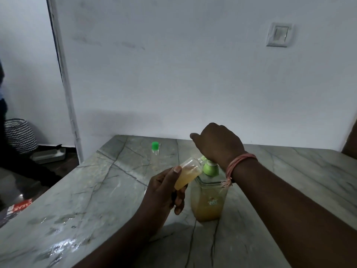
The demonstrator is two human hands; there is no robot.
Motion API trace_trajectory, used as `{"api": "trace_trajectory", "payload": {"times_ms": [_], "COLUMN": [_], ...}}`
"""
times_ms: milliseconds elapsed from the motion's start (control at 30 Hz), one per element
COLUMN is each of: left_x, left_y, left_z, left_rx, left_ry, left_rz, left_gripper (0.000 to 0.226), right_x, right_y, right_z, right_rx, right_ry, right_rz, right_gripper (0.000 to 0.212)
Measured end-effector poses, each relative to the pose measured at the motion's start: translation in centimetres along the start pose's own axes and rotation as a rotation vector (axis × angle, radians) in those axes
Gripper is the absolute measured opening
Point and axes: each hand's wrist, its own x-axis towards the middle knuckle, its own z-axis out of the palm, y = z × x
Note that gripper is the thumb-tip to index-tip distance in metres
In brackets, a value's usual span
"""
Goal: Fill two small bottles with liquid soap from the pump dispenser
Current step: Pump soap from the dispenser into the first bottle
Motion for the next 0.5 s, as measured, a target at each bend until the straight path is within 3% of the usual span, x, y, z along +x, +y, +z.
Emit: {"api": "trace_trajectory", "payload": {"times_ms": [233, 333, 500], "left_x": [-0.1, -0.2, 0.0], "left_y": [0.0, 0.1, 0.0], "left_z": [0.1, 0.1, 0.1], "left_rx": [-0.001, 0.004, 0.015], "left_ry": [0.006, 0.004, 0.015], "left_rz": [0.000, -0.007, -0.008], "left_gripper": [0.035, 0.034, 0.034], "right_x": [0.1, 0.5, 0.2], "right_y": [0.0, -0.3, 0.2], "right_z": [-0.4, -0.6, 0.4], "right_rx": [-0.072, -0.138, -0.021], "right_ry": [-0.079, -0.031, -0.034], "right_rz": [-0.011, -0.065, 0.016], "right_gripper": [0.041, 0.040, 0.037]}}
